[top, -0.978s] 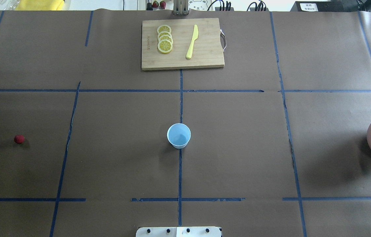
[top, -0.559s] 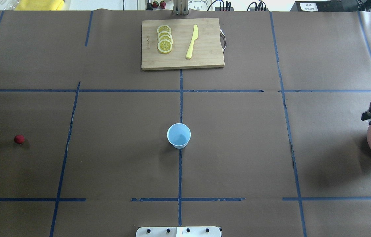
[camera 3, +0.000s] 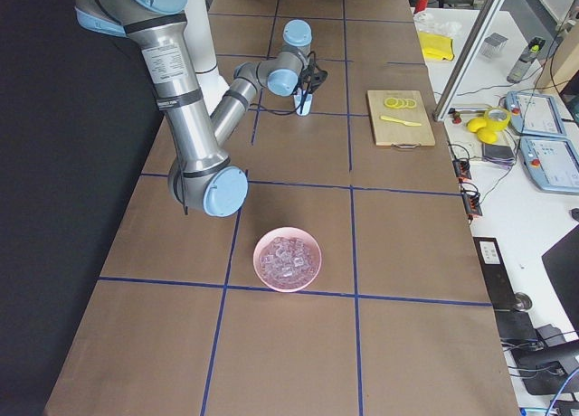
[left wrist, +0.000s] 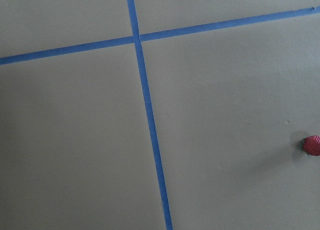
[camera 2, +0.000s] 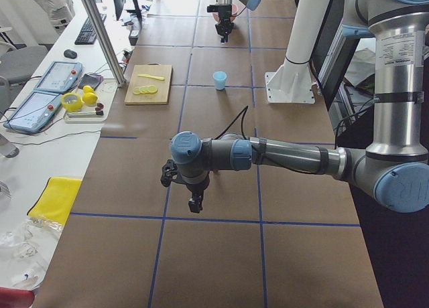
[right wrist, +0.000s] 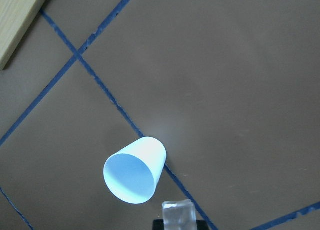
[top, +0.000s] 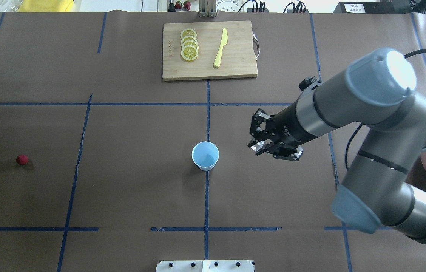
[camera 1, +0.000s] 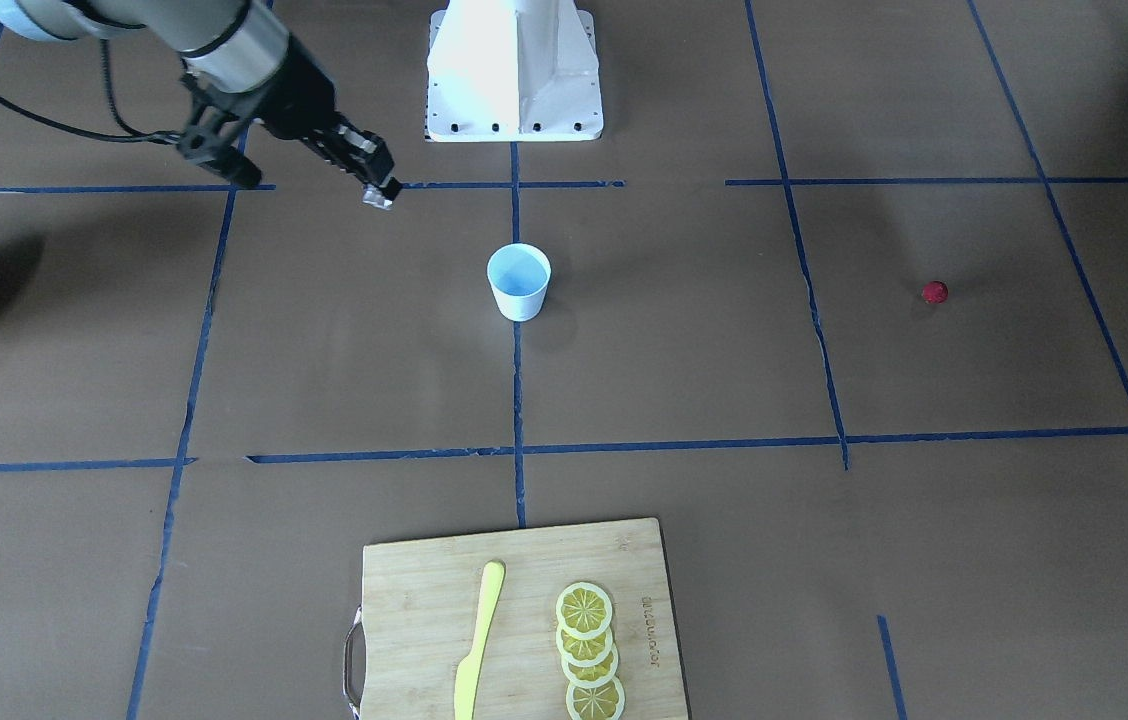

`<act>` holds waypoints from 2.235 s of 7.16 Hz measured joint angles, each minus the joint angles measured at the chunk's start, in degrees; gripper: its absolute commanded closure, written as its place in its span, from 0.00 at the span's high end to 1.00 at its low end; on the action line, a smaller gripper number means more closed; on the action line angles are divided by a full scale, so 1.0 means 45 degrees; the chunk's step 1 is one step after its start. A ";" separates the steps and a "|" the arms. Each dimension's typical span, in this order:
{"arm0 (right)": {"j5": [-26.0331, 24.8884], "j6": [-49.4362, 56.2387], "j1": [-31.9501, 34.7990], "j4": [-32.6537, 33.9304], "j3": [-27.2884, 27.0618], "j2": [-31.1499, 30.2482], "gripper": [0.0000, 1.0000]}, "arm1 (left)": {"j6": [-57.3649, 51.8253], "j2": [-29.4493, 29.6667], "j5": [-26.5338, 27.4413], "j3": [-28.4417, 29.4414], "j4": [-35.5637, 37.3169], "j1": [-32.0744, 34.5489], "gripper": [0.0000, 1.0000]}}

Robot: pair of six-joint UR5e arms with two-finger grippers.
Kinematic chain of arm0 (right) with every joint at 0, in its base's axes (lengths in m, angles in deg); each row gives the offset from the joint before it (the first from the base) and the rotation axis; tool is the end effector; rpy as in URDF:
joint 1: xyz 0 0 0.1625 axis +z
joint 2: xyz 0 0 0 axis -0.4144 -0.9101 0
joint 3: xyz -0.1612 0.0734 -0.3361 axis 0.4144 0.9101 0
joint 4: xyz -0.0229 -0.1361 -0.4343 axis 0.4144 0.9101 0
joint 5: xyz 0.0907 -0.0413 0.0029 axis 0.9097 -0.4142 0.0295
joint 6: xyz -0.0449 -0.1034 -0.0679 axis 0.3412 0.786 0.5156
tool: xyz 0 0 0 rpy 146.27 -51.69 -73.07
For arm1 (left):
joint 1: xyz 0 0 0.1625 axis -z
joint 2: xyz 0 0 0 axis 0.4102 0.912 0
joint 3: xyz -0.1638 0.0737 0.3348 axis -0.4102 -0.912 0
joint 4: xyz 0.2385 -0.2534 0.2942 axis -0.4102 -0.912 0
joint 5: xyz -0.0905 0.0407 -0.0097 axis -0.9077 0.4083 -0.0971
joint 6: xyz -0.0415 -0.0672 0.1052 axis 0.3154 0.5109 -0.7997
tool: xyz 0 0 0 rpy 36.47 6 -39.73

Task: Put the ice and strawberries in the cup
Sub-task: 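Carry the ice cube with the right gripper over the blue cup, then open the right gripper to drop the ice cube into the cup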

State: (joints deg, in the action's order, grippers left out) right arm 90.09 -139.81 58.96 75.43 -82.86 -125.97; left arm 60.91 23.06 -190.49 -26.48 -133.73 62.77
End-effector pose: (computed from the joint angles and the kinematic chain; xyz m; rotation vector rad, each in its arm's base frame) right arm -0.4448 -0.3846 0.1238 -0.3934 -1.1281 0.6025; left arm -0.0110 -0.4956 0.5809 0.0104 0.8229 0.1938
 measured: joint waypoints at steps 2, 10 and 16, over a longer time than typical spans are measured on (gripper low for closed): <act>-0.1243 -0.0769 -0.1041 0.0062 0.1802 0.1798 0.04 | -0.0013 -0.0046 -0.0013 -0.0103 0.0010 0.0005 1.00; -0.2096 -0.0952 -0.1529 -0.0025 0.4375 0.3082 0.68 | -0.0020 -0.0321 -0.0019 -0.0233 0.0005 0.0005 1.00; 0.1040 0.3318 0.2040 0.0083 0.1546 -0.1081 0.75 | 0.0159 -0.0301 -0.1233 -0.0291 -0.0026 -0.0014 1.00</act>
State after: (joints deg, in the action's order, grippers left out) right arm 94.78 -124.87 68.13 75.80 -75.90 -130.84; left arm 61.63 21.70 -196.04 -27.79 -133.85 62.71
